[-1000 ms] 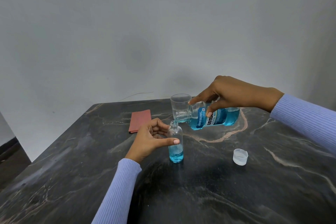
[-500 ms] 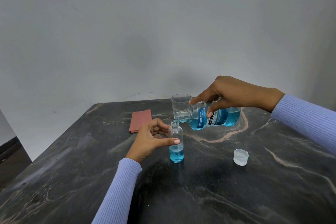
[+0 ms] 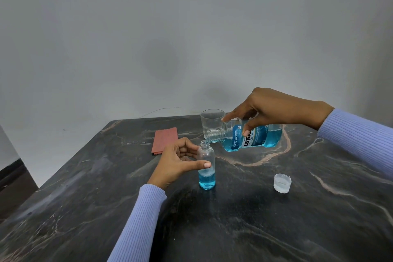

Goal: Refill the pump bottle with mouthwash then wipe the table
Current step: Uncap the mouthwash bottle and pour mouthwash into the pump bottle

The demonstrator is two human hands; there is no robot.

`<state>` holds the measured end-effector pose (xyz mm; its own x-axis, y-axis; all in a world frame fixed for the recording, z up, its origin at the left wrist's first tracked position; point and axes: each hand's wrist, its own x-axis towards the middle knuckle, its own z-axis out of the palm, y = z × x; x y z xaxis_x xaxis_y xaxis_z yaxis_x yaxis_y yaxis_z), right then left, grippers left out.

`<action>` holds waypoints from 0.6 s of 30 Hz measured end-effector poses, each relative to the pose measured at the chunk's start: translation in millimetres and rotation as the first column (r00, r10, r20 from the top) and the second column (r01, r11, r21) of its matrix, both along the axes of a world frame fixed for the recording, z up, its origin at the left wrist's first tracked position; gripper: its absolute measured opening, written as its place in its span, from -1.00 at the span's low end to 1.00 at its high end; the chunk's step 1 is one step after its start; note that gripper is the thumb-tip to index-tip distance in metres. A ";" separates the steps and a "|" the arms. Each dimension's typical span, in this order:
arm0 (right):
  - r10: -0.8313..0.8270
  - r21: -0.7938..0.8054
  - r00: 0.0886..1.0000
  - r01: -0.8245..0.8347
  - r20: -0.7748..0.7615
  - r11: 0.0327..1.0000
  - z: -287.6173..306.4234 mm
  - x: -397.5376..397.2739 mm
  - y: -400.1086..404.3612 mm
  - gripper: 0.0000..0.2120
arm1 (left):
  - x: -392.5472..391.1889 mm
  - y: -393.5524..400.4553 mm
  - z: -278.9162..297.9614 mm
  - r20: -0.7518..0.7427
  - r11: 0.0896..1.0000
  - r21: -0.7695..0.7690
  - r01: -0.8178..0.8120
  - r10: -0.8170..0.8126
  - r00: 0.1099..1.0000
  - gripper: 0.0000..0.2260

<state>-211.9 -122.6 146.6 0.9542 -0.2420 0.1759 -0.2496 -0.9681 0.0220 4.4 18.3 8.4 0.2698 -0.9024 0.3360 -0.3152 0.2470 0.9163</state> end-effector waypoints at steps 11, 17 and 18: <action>0.010 -0.009 1.000 -0.010 -0.010 1.000 1.3 0.1 -0.2 -0.53 | -0.4 0.1 0.3 0.008 1.000 0.001 -0.002 0.002 1.000 -0.62; 0.023 -0.016 1.000 -0.023 -0.006 1.000 1.4 0.9 -1.7 -0.53 | -0.7 0.1 0.3 0.007 1.000 0.001 -0.005 0.005 1.000 -0.59; 0.025 -0.017 1.000 -0.025 -0.001 1.000 1.3 0.7 -2.0 -0.53 | -0.8 0.0 0.3 0.007 1.000 -0.001 -0.006 0.006 1.000 -0.59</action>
